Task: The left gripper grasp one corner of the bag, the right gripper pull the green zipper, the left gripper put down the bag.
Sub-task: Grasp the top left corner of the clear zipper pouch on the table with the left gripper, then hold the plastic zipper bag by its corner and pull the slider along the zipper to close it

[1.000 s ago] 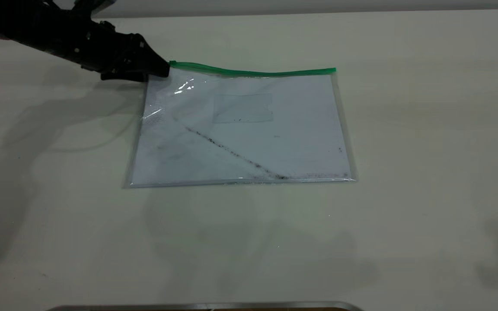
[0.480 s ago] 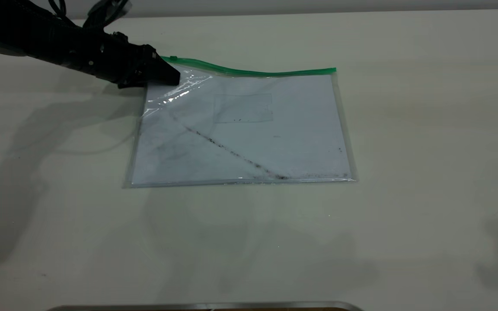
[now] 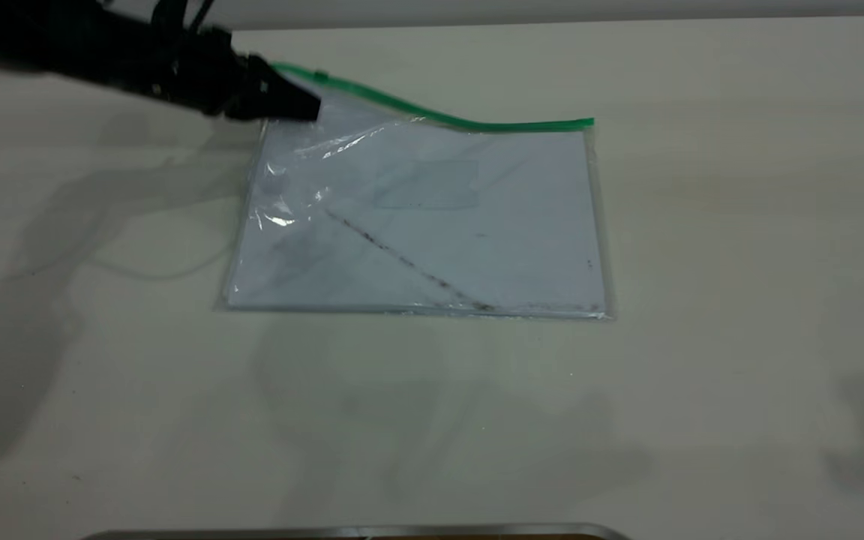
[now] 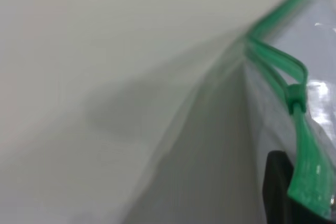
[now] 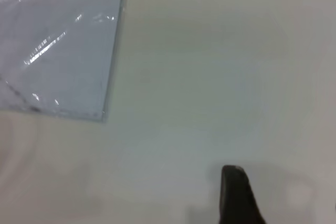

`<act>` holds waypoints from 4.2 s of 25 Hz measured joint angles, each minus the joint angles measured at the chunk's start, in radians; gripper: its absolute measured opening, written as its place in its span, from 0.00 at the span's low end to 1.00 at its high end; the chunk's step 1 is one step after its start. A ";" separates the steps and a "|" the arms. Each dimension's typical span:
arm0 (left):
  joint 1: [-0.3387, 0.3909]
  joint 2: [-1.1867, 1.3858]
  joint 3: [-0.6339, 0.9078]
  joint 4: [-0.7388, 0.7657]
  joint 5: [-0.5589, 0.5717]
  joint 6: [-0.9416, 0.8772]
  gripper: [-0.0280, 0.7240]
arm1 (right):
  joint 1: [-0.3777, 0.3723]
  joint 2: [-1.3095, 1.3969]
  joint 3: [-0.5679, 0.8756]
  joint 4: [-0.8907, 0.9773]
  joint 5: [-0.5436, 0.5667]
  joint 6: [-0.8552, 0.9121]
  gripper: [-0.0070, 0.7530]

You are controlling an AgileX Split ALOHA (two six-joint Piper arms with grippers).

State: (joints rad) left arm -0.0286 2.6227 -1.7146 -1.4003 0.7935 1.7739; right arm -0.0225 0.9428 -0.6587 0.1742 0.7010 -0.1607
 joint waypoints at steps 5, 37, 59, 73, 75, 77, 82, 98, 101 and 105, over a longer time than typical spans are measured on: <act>-0.008 -0.012 -0.168 0.214 0.211 0.001 0.11 | 0.000 0.115 -0.033 0.027 -0.013 -0.083 0.64; -0.338 -0.012 -0.396 0.619 0.367 0.317 0.11 | 0.282 1.022 -0.443 0.898 -0.159 -1.256 0.64; -0.383 -0.012 -0.396 0.531 0.352 0.327 0.11 | 0.283 1.119 -0.444 1.218 -0.105 -1.518 0.64; -0.384 -0.012 -0.396 0.526 0.342 0.329 0.11 | 0.283 1.127 -0.445 1.219 -0.105 -1.518 0.60; -0.384 -0.012 -0.396 0.524 0.341 0.329 0.11 | 0.283 1.127 -0.445 1.219 -0.105 -1.518 0.58; -0.384 -0.012 -0.396 0.518 0.341 0.328 0.11 | 0.283 1.127 -0.445 1.219 -0.105 -1.518 0.55; -0.384 -0.012 -0.396 0.471 0.340 0.310 0.11 | 0.283 1.127 -0.445 1.219 -0.105 -1.519 0.48; -0.384 -0.012 -0.396 0.467 0.340 0.297 0.11 | 0.282 1.127 -0.447 1.197 -0.124 -1.512 0.09; -0.382 -0.012 -0.396 0.467 0.341 0.293 0.11 | 0.282 1.127 -0.452 1.155 -0.127 -1.482 0.08; -0.376 -0.011 -0.396 0.462 0.346 0.290 0.11 | 0.283 1.127 -0.454 1.090 -0.136 -1.417 0.08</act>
State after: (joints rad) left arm -0.4051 2.6113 -2.1110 -0.9381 1.1397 2.0639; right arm 0.2607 2.0696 -1.1125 1.2645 0.5653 -1.5780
